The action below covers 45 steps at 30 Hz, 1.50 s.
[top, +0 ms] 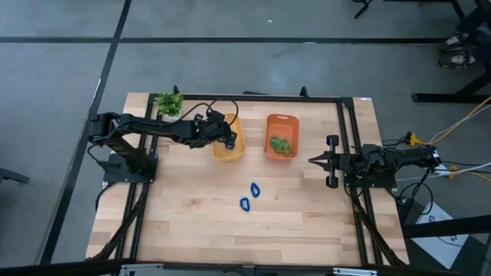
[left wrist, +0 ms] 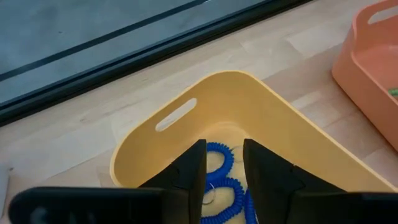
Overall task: Sort spring keychains
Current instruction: Put the blue spring keychain into the yellow bin
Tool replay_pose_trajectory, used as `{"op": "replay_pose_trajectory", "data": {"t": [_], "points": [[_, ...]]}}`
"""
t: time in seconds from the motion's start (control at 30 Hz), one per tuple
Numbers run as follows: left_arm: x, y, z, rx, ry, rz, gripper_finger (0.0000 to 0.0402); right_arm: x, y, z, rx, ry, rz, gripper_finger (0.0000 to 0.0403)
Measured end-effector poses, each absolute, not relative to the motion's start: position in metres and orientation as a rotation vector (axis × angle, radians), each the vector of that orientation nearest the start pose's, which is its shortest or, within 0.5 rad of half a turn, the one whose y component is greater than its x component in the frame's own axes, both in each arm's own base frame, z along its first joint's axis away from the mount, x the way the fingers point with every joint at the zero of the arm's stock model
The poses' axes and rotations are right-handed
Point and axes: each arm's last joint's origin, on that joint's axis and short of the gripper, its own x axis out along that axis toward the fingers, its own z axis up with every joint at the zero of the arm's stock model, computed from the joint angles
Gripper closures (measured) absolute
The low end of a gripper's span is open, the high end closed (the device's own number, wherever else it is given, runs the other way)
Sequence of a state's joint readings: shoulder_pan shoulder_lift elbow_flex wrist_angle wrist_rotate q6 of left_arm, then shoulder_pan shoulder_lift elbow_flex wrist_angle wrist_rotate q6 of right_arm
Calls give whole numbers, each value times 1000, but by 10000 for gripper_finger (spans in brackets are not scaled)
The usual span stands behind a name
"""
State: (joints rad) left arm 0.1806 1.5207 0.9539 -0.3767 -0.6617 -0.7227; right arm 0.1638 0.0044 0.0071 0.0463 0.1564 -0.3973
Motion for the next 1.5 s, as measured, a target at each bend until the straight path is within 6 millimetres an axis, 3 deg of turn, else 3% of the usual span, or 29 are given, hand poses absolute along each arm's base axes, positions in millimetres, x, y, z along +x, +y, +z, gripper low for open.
{"op": "replay_pose_trajectory", "data": {"t": [0.3, 0.47, 0.8, 1.03, 1.27, 1.5], "points": [[298, 72, 219, -428, 504, 1047, 307, 96, 11, 170, -389, -50, -2, 387], [308, 63, 226, -398, 462, 925, 312, 96, 11, 170, -389, -50, -2, 387], [333, 13, 251, -242, 304, 482, 313, 97, 11, 170, -389, -50, -2, 387], [336, -24, 257, -230, 274, 241, 313, 96, 11, 170, -389, -50, -3, 387], [336, -64, 250, -229, 290, 139, 316, 97, 11, 170, -389, -49, -2, 387], [337, -88, 232, -303, 323, 186, 317, 96, 11, 170, -389, -50, -3, 387]]}}
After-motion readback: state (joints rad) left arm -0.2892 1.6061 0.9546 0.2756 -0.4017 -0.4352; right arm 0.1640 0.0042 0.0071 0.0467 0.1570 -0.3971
